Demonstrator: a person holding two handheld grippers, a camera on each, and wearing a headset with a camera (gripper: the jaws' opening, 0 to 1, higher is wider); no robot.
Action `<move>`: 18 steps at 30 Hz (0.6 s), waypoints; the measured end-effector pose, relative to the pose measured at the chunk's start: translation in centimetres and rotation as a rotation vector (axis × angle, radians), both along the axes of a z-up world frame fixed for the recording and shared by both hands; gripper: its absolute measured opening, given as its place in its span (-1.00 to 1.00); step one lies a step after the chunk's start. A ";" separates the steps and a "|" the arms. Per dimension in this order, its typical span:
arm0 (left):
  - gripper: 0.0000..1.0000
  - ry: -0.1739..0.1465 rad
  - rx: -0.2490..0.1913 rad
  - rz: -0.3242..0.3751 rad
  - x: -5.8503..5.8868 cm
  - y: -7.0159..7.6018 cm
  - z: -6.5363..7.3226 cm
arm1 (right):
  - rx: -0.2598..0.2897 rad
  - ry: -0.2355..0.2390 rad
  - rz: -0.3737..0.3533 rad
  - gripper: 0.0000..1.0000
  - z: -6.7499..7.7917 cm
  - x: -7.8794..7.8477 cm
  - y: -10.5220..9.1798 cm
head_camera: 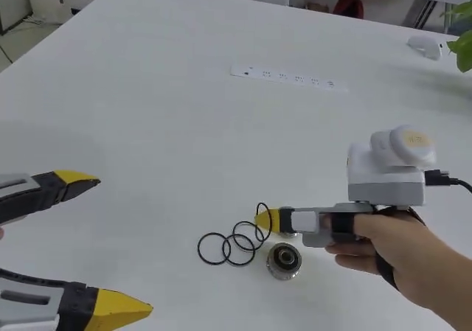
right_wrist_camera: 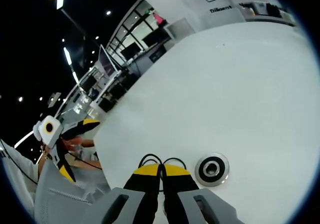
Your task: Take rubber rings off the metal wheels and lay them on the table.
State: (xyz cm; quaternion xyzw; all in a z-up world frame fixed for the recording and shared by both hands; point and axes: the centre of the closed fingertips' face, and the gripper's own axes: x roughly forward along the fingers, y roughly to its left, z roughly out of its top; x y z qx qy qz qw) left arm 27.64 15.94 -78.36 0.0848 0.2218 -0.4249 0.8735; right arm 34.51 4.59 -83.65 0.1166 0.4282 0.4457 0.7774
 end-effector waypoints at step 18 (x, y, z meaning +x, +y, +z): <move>0.96 0.008 0.009 -0.021 -0.3 -0.3 -0.3 | -0.125 -0.071 0.009 -1.00 -1.9 1.4 0.4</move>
